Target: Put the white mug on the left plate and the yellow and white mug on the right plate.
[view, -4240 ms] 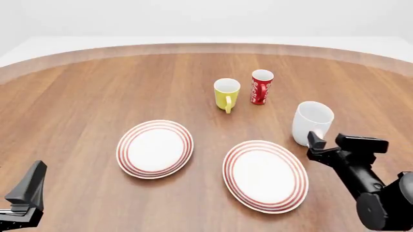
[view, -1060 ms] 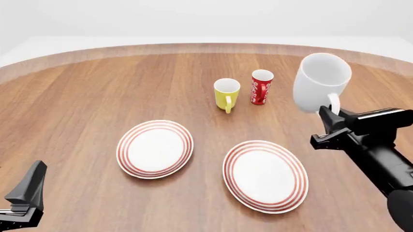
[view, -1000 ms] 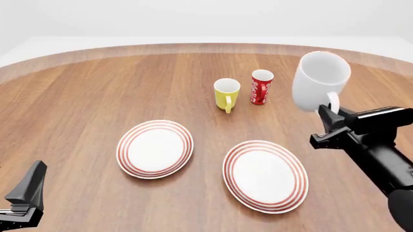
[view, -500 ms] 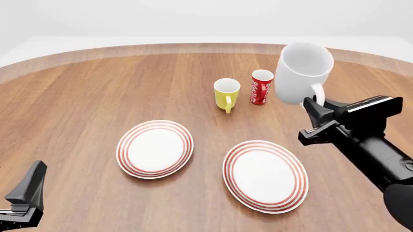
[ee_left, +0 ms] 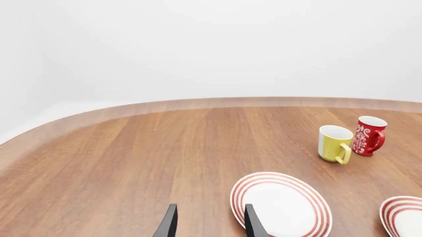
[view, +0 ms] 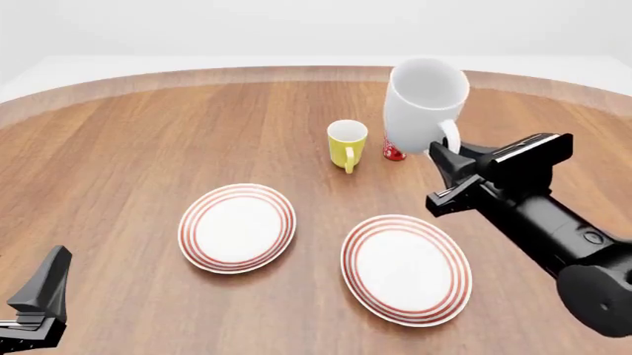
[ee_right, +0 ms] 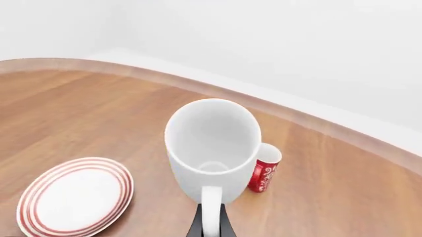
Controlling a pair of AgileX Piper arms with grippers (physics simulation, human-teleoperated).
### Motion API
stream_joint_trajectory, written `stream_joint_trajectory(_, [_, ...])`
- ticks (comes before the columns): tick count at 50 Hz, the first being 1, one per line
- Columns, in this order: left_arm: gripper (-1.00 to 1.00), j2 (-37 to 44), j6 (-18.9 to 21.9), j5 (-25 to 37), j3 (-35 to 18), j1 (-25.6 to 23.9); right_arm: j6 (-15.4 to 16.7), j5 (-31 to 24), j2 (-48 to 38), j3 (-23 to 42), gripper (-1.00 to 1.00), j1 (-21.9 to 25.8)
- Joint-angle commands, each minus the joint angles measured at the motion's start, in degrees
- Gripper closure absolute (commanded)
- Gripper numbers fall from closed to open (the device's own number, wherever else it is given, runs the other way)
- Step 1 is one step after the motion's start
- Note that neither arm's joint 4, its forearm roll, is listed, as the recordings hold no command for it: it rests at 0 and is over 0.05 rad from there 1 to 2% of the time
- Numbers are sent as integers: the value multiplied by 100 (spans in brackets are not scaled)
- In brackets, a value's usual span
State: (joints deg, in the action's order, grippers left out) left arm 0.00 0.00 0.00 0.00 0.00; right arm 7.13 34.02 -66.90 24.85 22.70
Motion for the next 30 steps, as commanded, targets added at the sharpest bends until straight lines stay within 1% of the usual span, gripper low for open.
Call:
stream_joint_trajectory(1, [-100, 0, 0, 0, 0, 0, -39, 98, -319, 238, 100, 274])
stream_joint_trajectory(30, [-100, 0, 0, 0, 0, 0, -143, 360, -1296, 832, 100, 839])
